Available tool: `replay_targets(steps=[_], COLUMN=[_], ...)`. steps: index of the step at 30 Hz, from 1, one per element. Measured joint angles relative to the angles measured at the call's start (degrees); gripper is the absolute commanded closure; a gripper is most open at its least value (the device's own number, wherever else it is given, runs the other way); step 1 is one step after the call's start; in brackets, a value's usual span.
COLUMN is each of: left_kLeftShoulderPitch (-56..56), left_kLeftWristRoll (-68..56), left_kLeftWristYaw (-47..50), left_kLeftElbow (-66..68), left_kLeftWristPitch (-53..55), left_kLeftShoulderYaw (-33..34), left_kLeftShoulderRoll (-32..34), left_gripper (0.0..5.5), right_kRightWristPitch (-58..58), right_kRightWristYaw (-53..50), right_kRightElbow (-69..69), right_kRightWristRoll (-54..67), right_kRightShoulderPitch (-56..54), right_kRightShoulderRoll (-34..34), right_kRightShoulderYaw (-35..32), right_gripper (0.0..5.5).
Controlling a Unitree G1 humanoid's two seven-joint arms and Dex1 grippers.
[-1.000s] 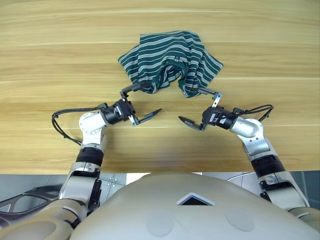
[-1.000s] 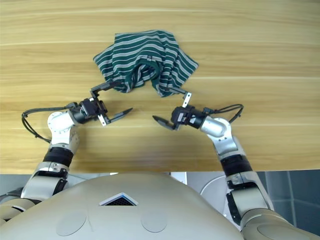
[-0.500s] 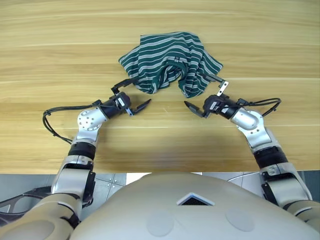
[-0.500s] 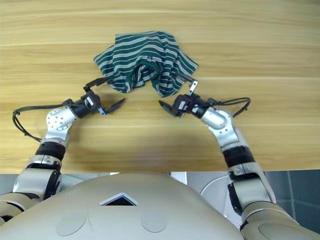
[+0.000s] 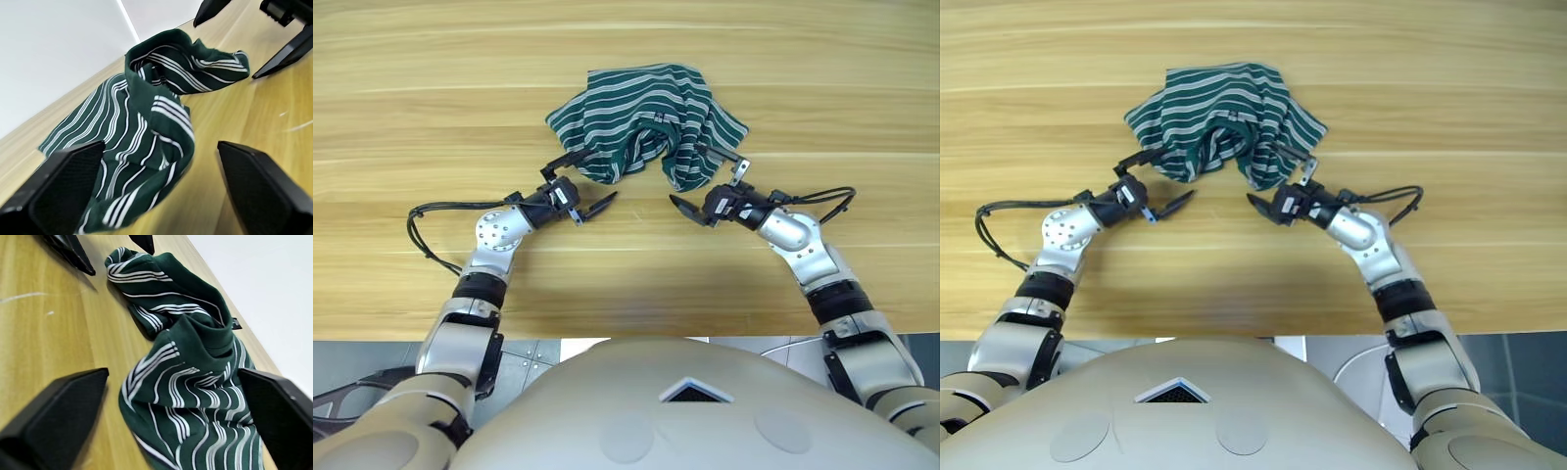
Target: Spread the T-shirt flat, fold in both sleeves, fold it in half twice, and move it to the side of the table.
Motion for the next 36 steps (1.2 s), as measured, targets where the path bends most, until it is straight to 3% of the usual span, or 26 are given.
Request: replay_targets(steps=[4, 18, 23, 32, 36], left_kLeftShoulderPitch=[-0.5, -5.8, -6.0, -5.5, -4.9], left_kLeftWristRoll=[-0.9, -1.1, -1.1, -2.5, -3.4], left_kLeftWristYaw=[-0.7, 0.5, 0.7, 0.8, 0.3], left_kLeftElbow=[0.1, 5.1, 5.5, 5.2, 4.7], left_kLeftWristPitch=[1.2, 6.0, 6.0, 5.6, 4.7], left_kLeftShoulderYaw=[-1.0, -1.2, -1.1, -0.3, -0.3], left_kLeftShoulderRoll=[-0.7, -2.1, -2.2, -2.0, -2.0], left_gripper=[1.21, 3.5, 4.14, 5.46, 5.49], right_kRightWristPitch=[0.2, 0.2, 0.2, 0.2, 0.2], right_kRightWristYaw=[-0.2, -1.9, -2.4, -3.4, -4.2], right_kRightElbow=[0.9, 6.2, 7.3, 8.1, 8.3], right_kRightWristRoll=[-0.4, -1.9, -2.5, -1.8, -1.7], right_kRightShoulderPitch=[-0.6, -4.1, -4.6, -4.8, -4.8], right_kRightShoulderRoll=[1.1, 3.3, 3.3, 3.7, 3.7], right_kRightShoulderYaw=[1.4, 4.5, 4.6, 3.8, 2.8], right_gripper=[2.03, 4.75, 5.47, 5.5, 5.5])
